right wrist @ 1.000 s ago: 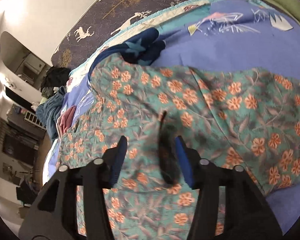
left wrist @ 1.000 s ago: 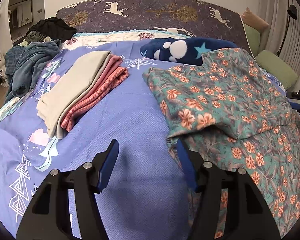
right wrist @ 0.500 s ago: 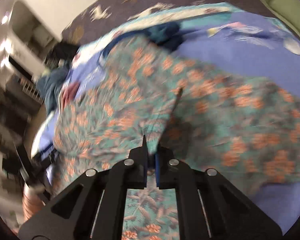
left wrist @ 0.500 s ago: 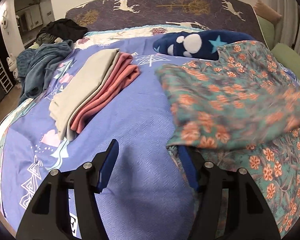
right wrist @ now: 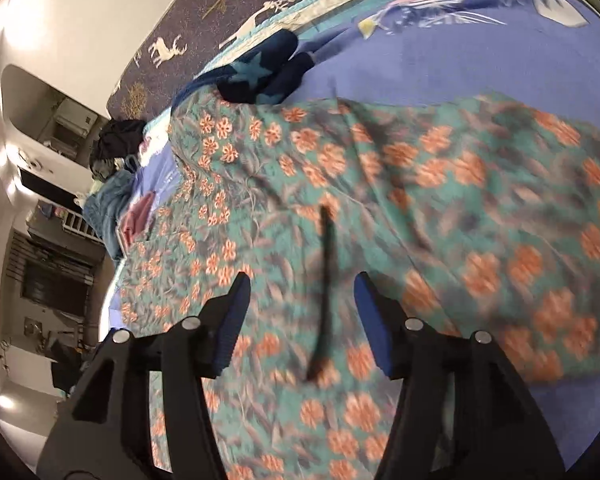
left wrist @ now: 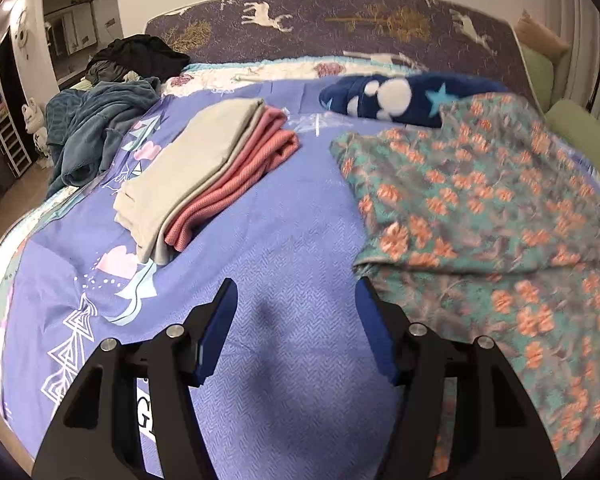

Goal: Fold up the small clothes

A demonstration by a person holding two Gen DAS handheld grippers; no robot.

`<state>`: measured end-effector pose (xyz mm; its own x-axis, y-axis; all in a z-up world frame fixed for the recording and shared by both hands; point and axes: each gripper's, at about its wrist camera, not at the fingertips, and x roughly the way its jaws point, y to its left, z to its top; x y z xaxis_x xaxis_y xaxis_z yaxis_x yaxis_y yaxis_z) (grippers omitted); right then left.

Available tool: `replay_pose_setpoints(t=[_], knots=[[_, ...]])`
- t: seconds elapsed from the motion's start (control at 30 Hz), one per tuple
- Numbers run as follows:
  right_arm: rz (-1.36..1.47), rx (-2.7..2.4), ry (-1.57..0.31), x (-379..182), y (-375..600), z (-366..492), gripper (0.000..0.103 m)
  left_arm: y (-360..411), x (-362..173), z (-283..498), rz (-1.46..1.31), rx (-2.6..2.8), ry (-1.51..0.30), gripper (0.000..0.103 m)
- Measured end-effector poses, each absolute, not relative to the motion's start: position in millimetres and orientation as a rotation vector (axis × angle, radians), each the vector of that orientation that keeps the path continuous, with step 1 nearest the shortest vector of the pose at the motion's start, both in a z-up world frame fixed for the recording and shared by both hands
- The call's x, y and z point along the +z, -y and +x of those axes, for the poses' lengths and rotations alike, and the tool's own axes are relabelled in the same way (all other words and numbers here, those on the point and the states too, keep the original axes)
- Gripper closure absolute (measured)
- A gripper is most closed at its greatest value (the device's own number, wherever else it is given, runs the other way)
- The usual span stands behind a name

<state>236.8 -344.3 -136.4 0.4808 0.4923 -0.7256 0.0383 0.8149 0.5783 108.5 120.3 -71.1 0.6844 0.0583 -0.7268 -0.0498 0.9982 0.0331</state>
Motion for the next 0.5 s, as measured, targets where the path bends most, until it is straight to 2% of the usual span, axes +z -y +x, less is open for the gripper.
replay_pose_setpoints(t=[0.03, 0.07, 0.1, 0.13, 0.17, 0.2, 0.3, 0.37, 0.43, 0.5], knots=[[0.546, 0.277, -1.047, -136.6, 334.7, 244.3, 0.051, -121.4, -65.2, 106.0, -0.023, 0.041, -0.798, 0.042], [0.505, 0.259, -1.035, -135.7, 328.3, 251.6, 0.073, -121.4, -56.0, 103.5, -0.069, 0.007, -0.771, 0.048], [0.454, 0.245, -1.026, -133.2, 320.3, 252.4, 0.087, -119.9, -48.6, 102.5, -0.095, -0.023, -0.747, 0.063], [0.392, 0.224, -1.026, -132.1, 310.5, 254.7, 0.094, -116.1, -38.9, 102.5, -0.120, -0.076, -0.715, 0.073], [0.367, 0.212, -1.012, -130.2, 306.6, 251.3, 0.095, -112.9, -34.1, 105.0, -0.136, -0.121, -0.701, 0.087], [0.348, 0.207, -0.990, -129.0, 305.0, 248.5, 0.096, -108.4, -29.4, 107.8, -0.155, -0.178, -0.687, 0.091], [0.330, 0.191, -0.889, -107.1, 298.3, 240.4, 0.096, -87.6, -31.8, 124.8, -0.134, -0.263, -0.688, 0.092], [0.326, 0.162, -0.866, -101.5, 302.2, 237.7, 0.096, -77.3, -54.6, 144.9, -0.078, -0.207, -0.784, 0.092], [0.296, 0.105, -0.920, -108.9, 308.7, 237.6, 0.095, -75.1, -93.9, 164.6, -0.026, -0.114, -0.914, 0.093], [0.240, 0.018, -0.988, -126.8, 313.4, 241.9, 0.095, -78.5, -88.4, 159.8, -0.053, -0.119, -0.882, 0.093]])
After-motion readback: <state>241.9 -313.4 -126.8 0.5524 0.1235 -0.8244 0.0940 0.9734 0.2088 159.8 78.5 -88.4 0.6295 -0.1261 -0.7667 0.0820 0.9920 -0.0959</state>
